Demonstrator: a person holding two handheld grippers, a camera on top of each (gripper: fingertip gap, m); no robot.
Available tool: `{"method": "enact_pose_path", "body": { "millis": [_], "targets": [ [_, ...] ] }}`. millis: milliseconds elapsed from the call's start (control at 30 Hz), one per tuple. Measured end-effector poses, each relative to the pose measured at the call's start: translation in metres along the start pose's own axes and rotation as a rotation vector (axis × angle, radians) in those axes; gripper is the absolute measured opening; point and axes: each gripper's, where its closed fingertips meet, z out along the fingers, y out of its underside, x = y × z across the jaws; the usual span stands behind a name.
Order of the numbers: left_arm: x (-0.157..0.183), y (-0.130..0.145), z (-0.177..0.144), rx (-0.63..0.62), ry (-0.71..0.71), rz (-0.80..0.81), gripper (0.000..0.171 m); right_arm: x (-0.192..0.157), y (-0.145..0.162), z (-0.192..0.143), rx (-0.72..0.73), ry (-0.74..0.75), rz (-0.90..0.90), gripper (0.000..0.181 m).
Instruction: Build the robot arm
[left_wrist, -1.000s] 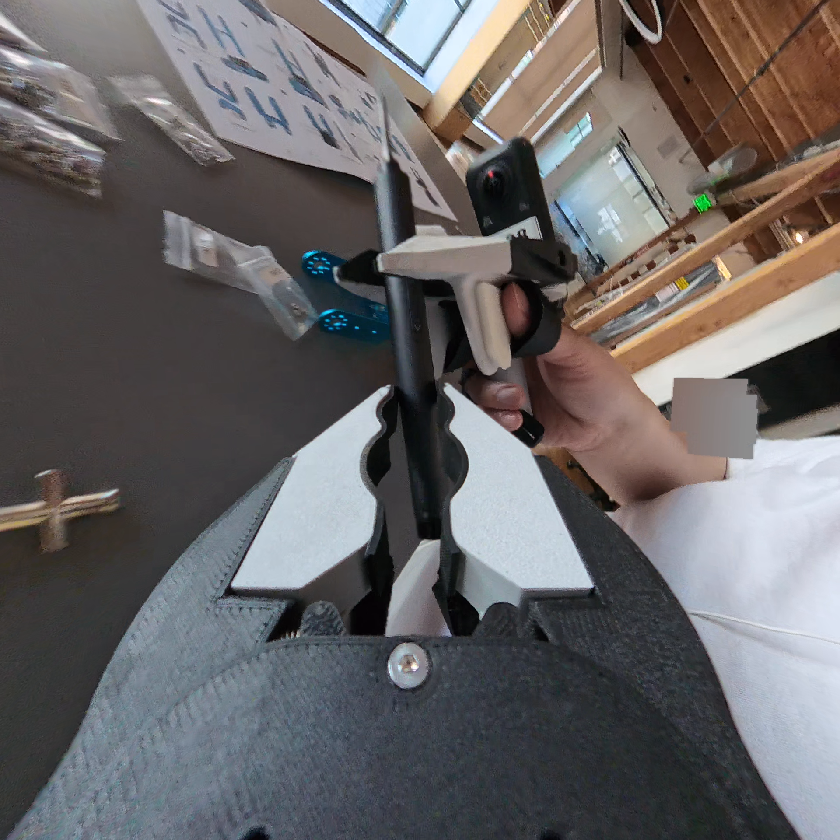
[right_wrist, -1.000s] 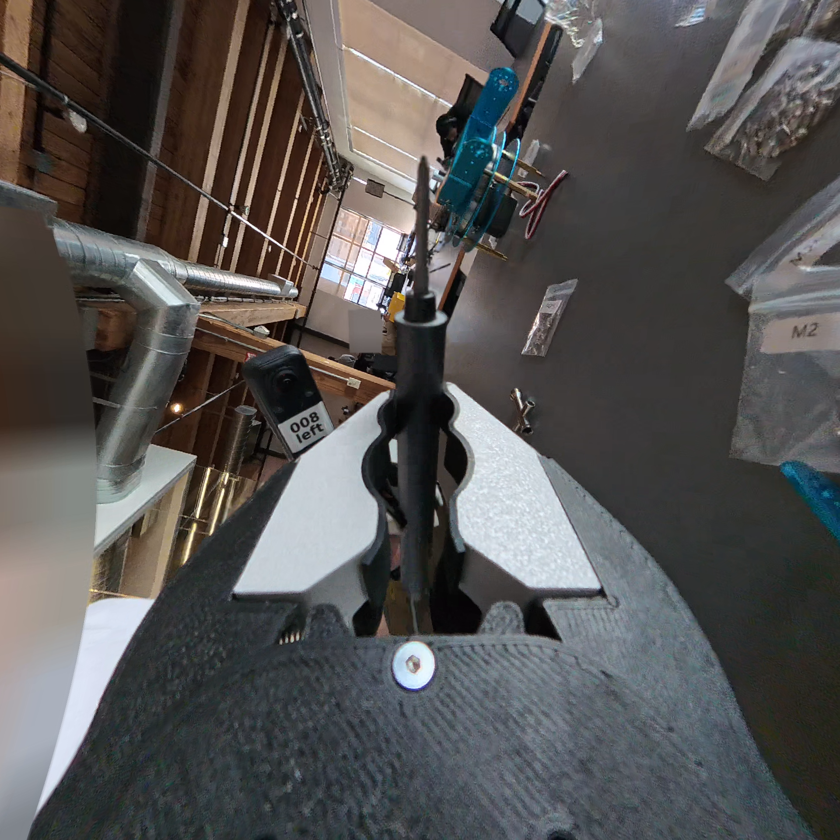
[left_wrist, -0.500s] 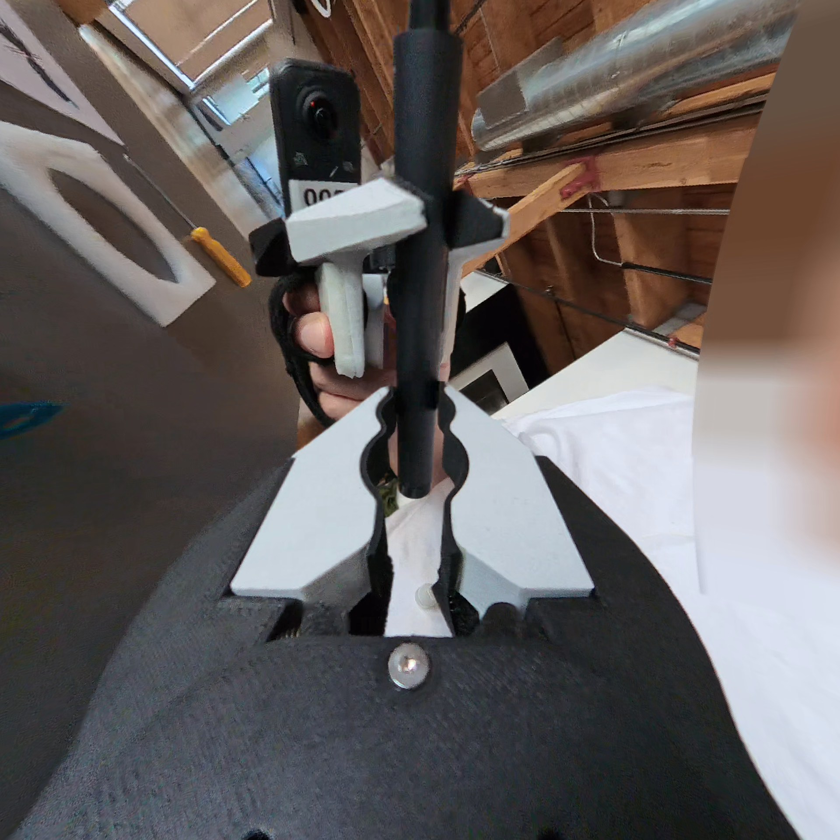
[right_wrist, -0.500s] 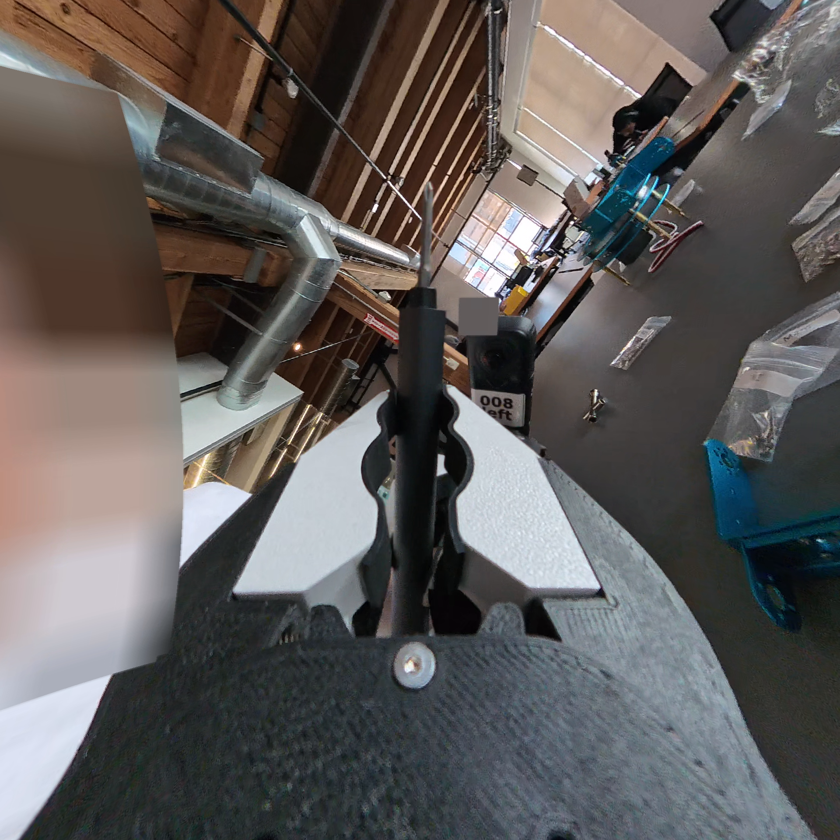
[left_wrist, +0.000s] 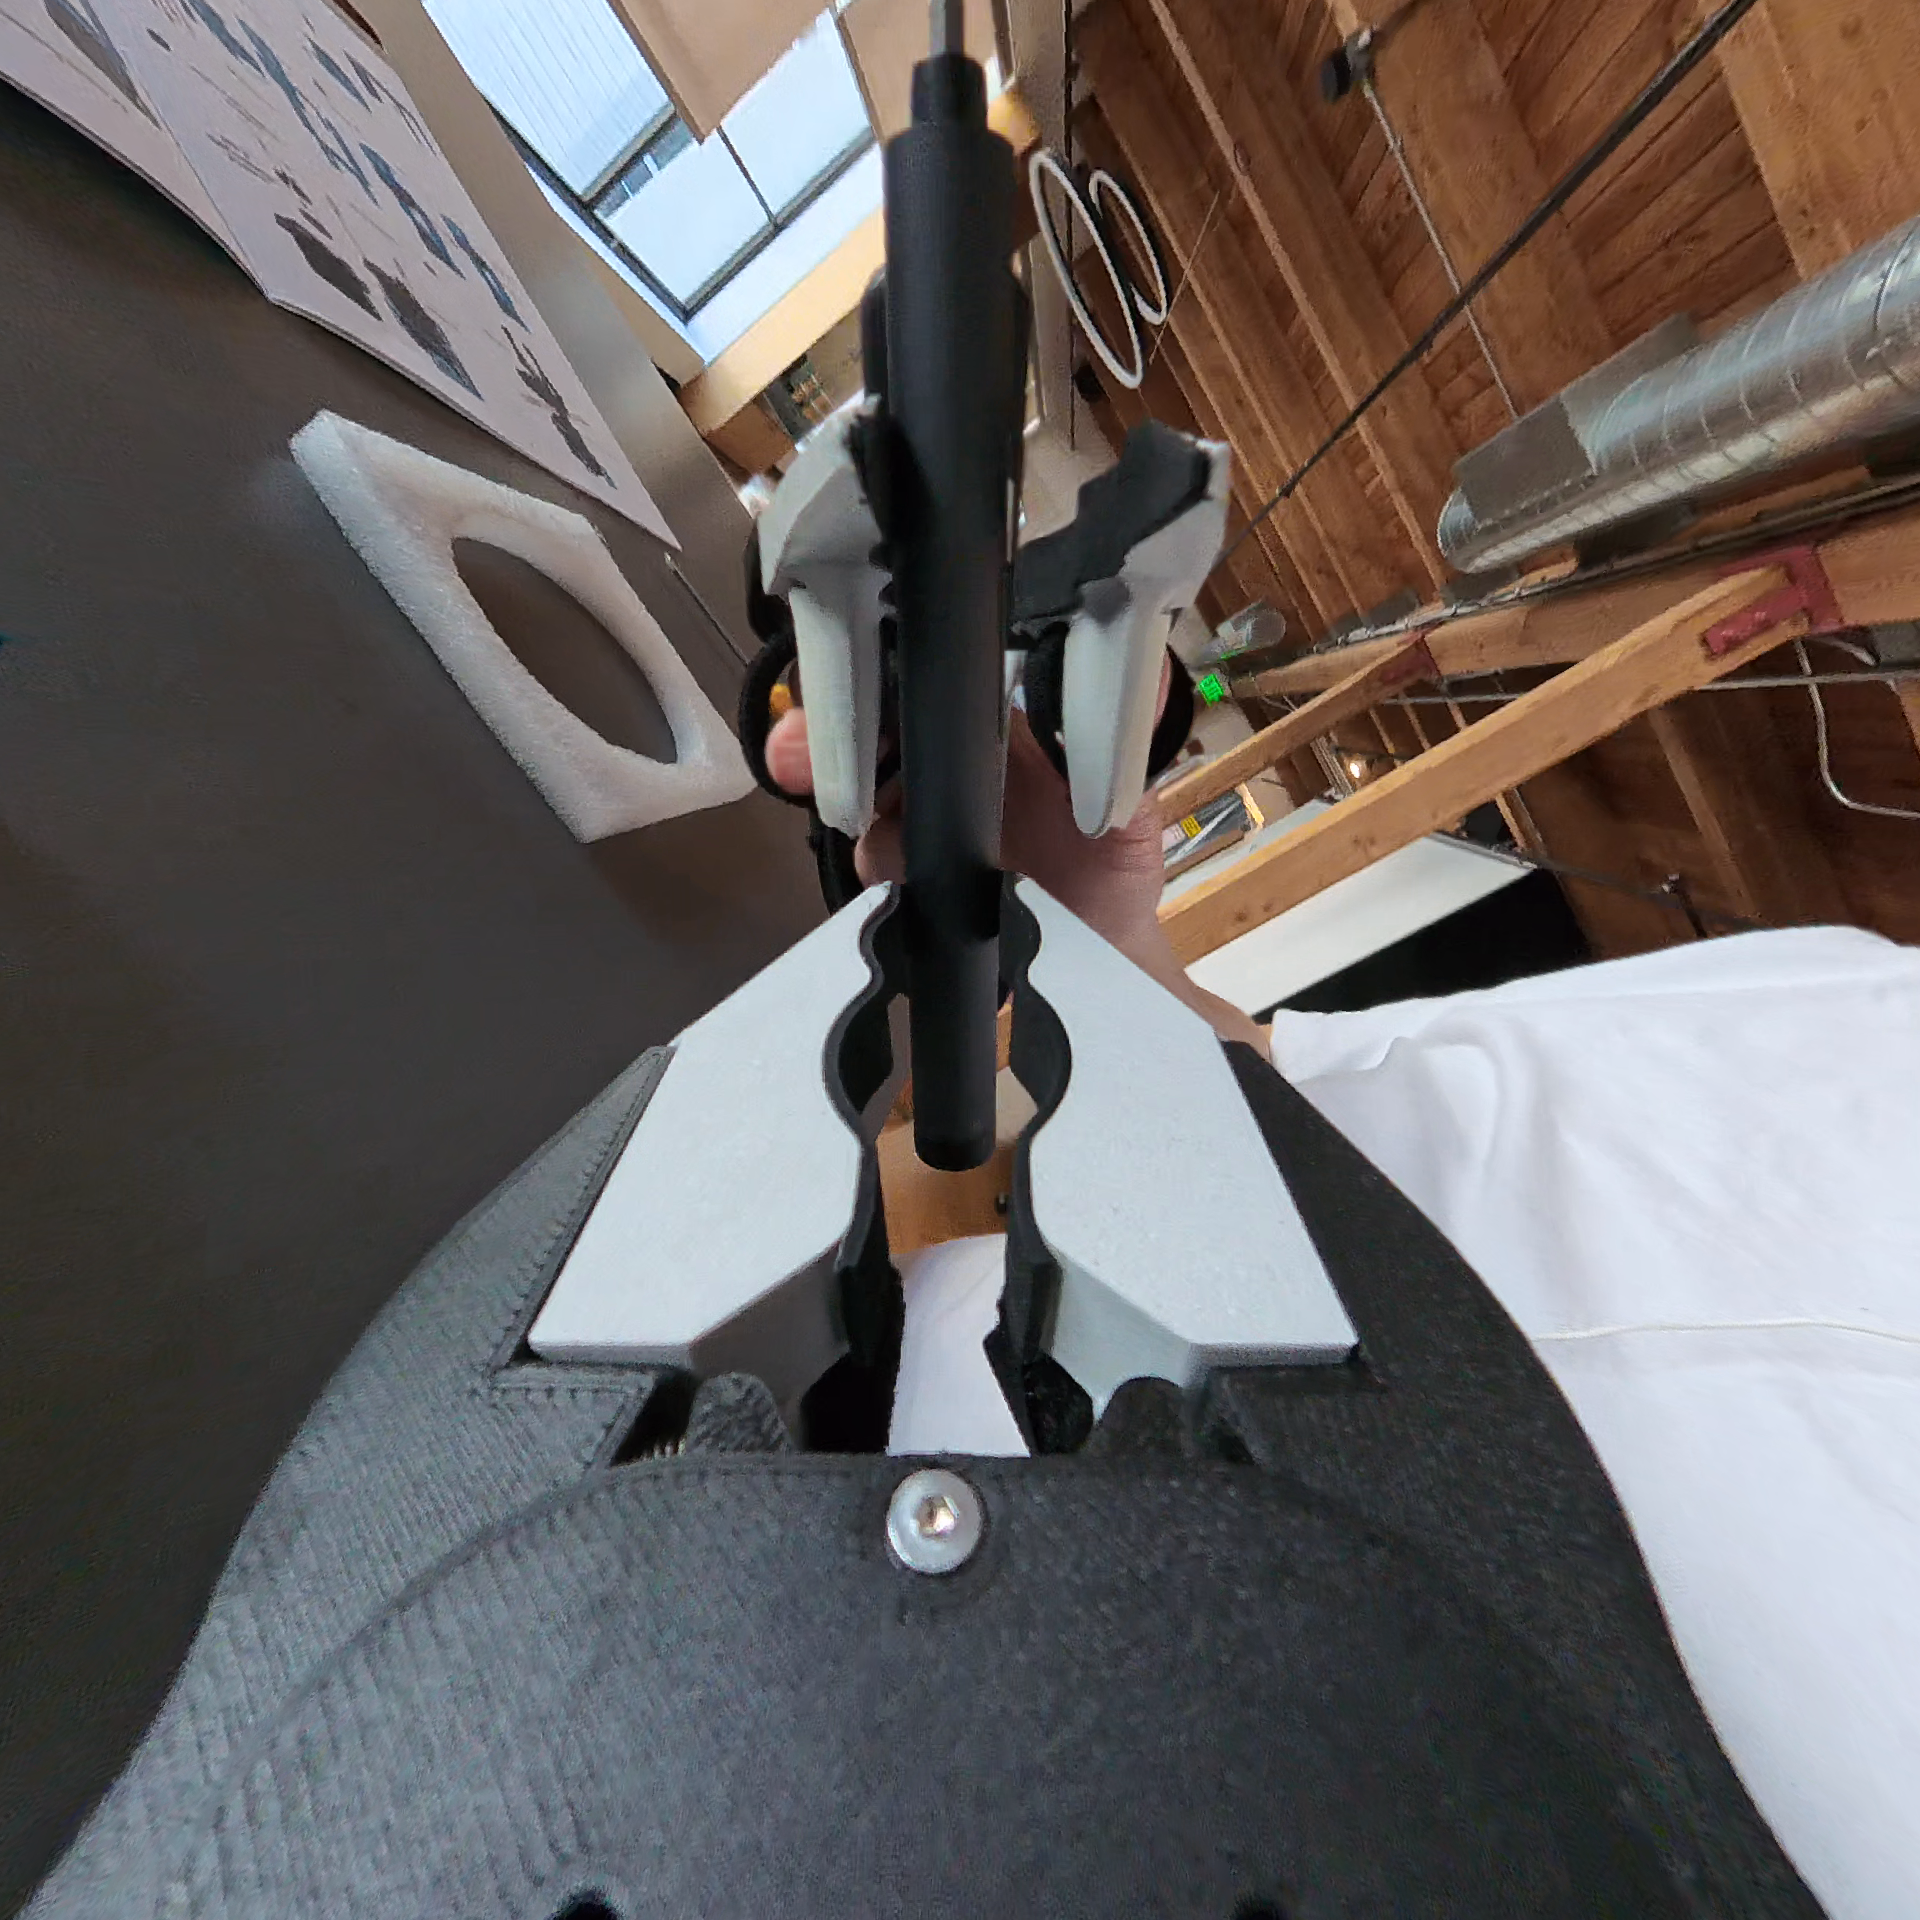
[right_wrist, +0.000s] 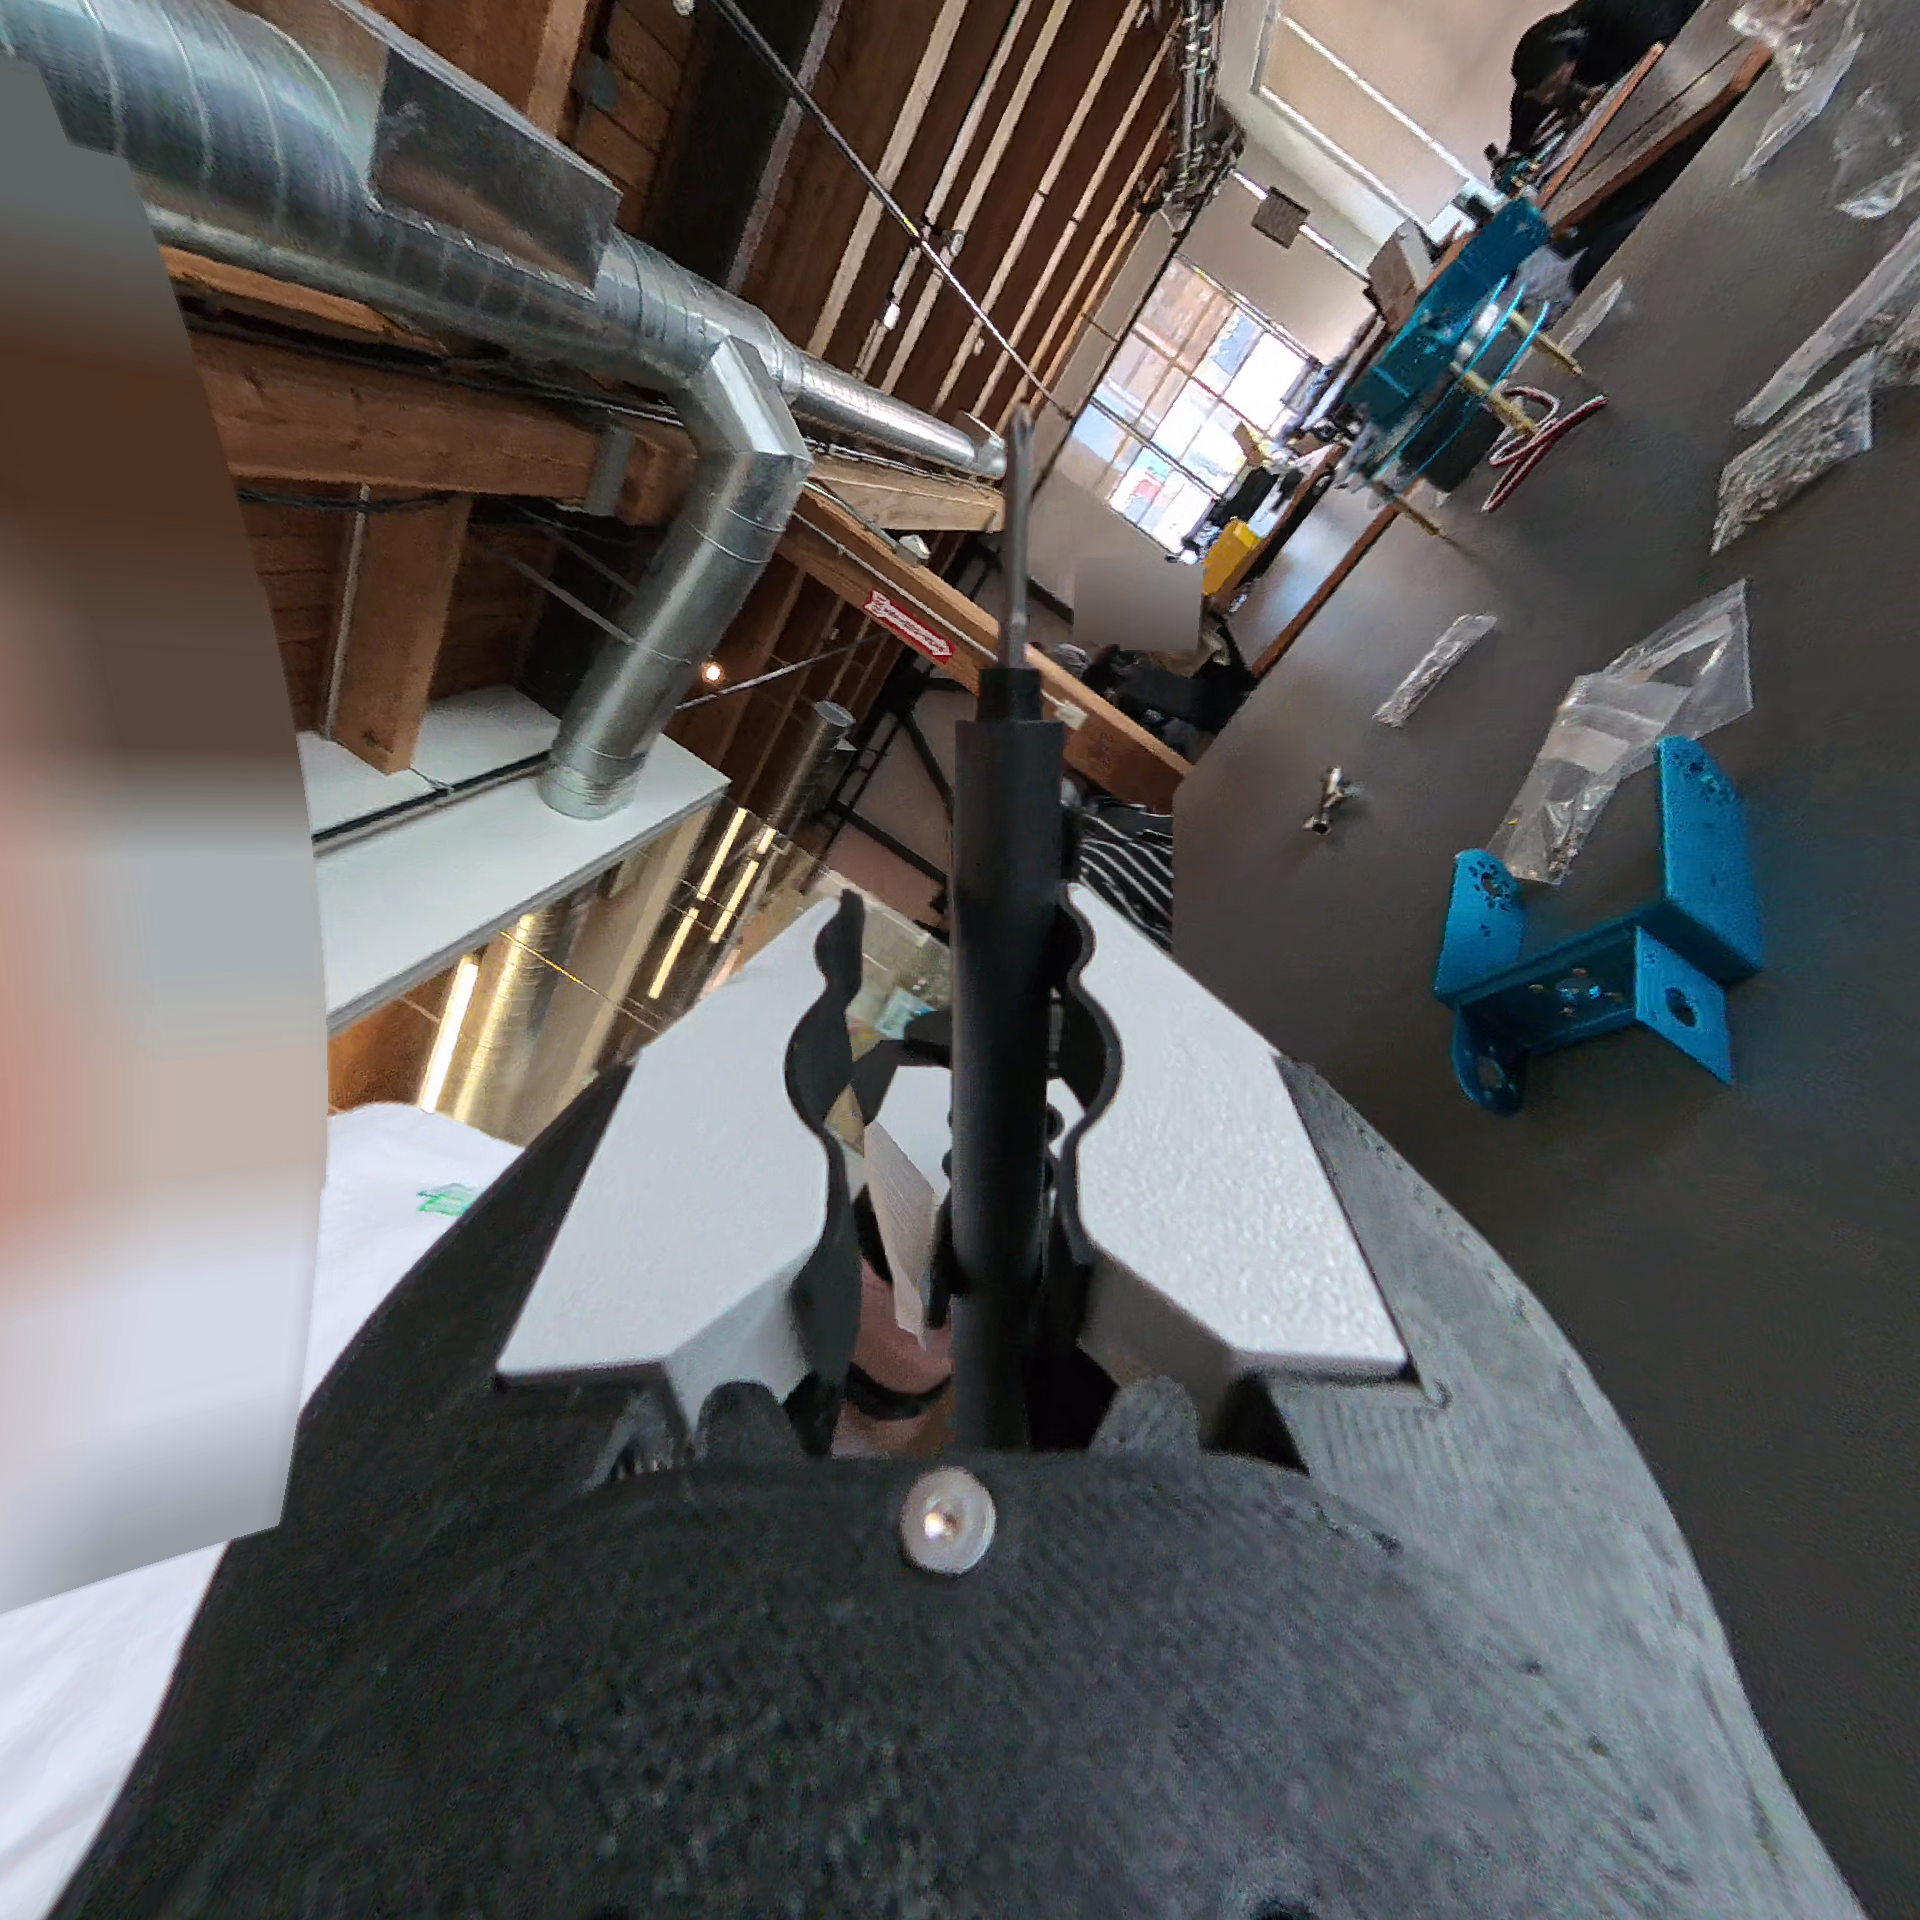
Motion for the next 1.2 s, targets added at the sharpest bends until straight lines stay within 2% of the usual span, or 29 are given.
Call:
{"method": "enact_pose_path", "body": {
  "millis": [67,200,300,467,633,700,867,1033,1100,1200],
  "targets": [
    [-0.003,-0.001,0.003,0.018,-0.040,0.005,0.016,0.002,-0.003,-0.006,0.014,-0.024,0.055,0.033],
    [-0.015,0.000,0.008,0.005,-0.163,0.065,0.016,0.014,-0.004,-0.015,-0.028,0.035,0.049,0.027],
    [-0.008,-0.002,0.013,0.035,-0.113,0.032,0.016,0.012,-0.005,-0.017,-0.053,0.018,0.030,0.015],
    [-0.006,-0.003,0.015,0.100,-0.048,-0.066,0.016,0.017,0.003,-0.018,-0.122,0.023,0.069,0.016],
    [-0.007,0.001,0.019,0.101,-0.050,-0.070,0.016,0.016,0.006,-0.020,-0.127,0.013,0.076,0.015],
    [-0.008,0.001,0.021,0.108,-0.050,-0.074,0.016,0.014,0.005,-0.023,-0.111,-0.010,0.098,0.020],
    [-0.012,0.005,0.026,0.115,-0.048,-0.105,0.016,0.022,0.014,-0.028,-0.160,0.029,0.092,0.014],
    [-0.011,0.009,0.028,0.097,-0.004,-0.140,0.016,0.020,0.017,-0.032,-0.176,0.008,0.117,0.013],
    [-0.017,0.012,0.022,0.079,-0.063,-0.099,0.018,0.022,0.019,-0.036,-0.195,0.019,0.108,0.013],
    [-0.034,0.008,0.000,0.070,-0.245,0.025,0.038,0.029,0.019,-0.043,-0.228,0.064,0.072,0.012]
  ]
}}
